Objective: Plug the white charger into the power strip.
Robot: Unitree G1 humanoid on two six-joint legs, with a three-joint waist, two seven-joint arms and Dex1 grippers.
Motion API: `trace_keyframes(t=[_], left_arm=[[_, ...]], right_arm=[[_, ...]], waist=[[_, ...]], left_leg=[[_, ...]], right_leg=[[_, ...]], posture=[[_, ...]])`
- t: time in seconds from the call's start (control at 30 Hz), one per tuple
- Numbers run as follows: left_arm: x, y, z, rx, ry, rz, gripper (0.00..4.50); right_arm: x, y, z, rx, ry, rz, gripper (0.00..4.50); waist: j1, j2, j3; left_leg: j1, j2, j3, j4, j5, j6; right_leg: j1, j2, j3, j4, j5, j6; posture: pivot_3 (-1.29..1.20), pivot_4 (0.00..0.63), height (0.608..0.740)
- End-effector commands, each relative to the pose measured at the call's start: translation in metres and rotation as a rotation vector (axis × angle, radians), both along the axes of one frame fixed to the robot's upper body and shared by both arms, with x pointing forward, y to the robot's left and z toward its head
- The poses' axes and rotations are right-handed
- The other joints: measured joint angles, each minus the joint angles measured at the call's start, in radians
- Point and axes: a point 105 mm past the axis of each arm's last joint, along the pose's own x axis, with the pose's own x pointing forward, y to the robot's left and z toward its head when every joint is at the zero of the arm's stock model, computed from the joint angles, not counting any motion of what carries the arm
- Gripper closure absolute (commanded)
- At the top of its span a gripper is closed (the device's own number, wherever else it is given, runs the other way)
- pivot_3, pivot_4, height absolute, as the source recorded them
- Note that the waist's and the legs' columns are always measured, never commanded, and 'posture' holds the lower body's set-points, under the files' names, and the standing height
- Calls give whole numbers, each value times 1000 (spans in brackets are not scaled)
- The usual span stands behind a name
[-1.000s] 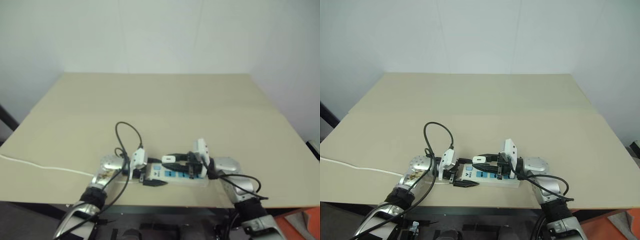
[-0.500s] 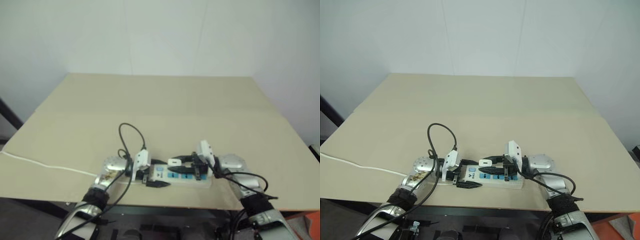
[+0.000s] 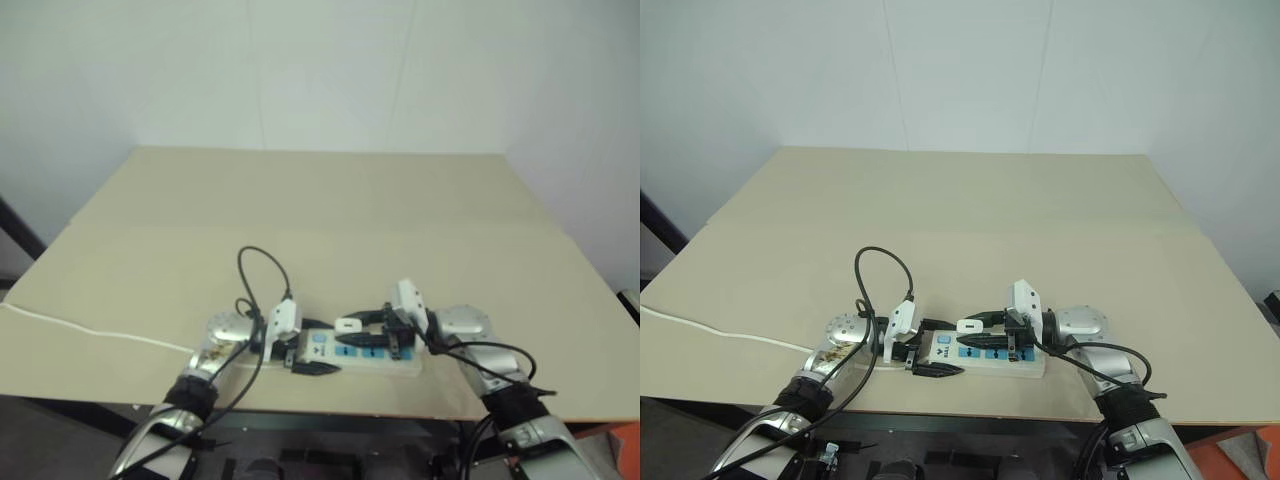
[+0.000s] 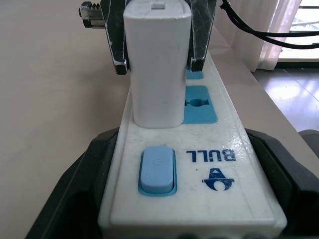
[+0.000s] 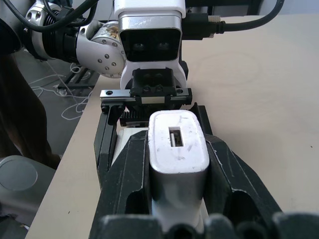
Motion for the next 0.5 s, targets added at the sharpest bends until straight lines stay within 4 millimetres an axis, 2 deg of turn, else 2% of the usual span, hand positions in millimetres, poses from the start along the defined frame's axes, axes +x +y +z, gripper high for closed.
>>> trace_keyframes(t=[0.03,0.2,0.37,0.4,0.47,0.5], left_arm=[[3,14,-6,43,18,45,1174],[2,13,-6,40,20,41,1174],[3,12,-3,37,33,38,1174],[3,12,0,36,35,26,462],[2,10,6,19,28,18,20],[3,10,10,8,15,23,20]], right_arm=[[-10,-10,-30,-107,121,-9,1730],[-12,-8,-28,-109,130,4,46],[-11,-9,-30,-127,109,-1,14],[-11,-9,-30,-131,103,-5,0],[-10,-8,-31,-135,97,-10,0],[-9,-7,-32,-134,94,-12,0]], waist=[[-3,-1,-1],[-8,-3,-2],[-8,-3,-2],[-9,-3,-2],[-10,-3,-2],[-10,-3,-2]], left_leg=[[0,0,0,0,0,0],[1,0,0,0,0,0],[1,0,0,0,0,0],[1,0,0,0,0,0],[1,1,0,-1,0,0],[1,1,0,-1,0,0]], right_leg=[[0,0,0,0,0,0],[1,0,0,0,0,0],[1,0,0,-1,0,0],[1,0,0,0,0,0],[0,0,0,0,0,0],[1,0,0,0,-1,0]], posture=[[0,150,740],[0,150,740],[0,150,740],[0,150,740],[0,150,740],[0,150,740]])
